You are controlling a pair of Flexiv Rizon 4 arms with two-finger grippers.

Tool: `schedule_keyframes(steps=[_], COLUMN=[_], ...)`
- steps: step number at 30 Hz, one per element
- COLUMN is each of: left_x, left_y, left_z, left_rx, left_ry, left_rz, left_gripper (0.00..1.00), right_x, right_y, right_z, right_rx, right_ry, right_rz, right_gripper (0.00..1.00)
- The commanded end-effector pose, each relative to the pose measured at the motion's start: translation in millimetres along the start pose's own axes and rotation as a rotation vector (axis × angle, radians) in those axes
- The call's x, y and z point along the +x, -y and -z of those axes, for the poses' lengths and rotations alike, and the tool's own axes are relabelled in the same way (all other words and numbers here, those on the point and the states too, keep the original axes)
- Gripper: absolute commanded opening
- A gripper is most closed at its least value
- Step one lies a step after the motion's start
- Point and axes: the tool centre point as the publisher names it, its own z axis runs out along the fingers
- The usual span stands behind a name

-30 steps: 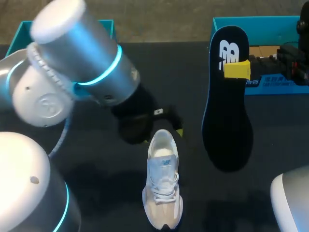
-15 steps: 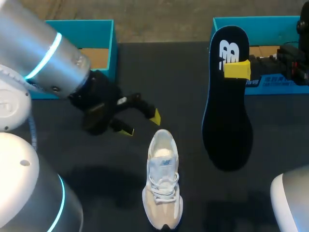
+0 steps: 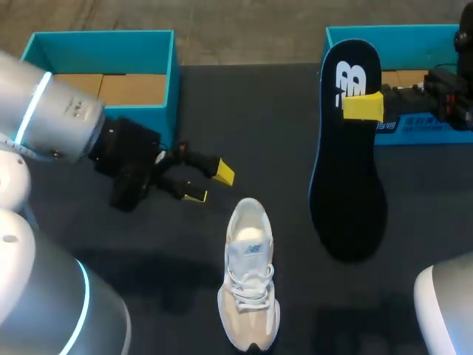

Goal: Take the shoe out of the shoebox, open the shoe tongue, remove and reinsert the insole, then place the shoe into the shoebox

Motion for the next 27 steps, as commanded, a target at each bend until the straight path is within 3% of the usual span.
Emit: schedule_keyframes(steps=[1,7,14,27], left_x=[1.2,-7.2,-22.1,-34.8], left_y=[1,-2,-15,-54], left_z=[-3,-8,-7,6], left_rx=[-0.015,-0.009,-0.076,-0.109], left_ry=[0.240,0.318,0.371,0.431], left_rz=[-0.016,-0.045,-0.019,0.130], left_gripper=[1.00,1.00,1.00,1.00], right_x=[-2.4,-2.4,-2.4,-2.4], right_y=[-4.8,-4.8,-4.8,-4.8], right_z=[-3,-3,-3,-3], right_rx=[0.008,0.008,0.008,0.008], right_ry=[-0.003,-0.003,-0.003,-0.003], right_rz=[-0.001,-0.001,-0.001,-0.001], right_gripper=[0.00,0.00,0.00,0.00])
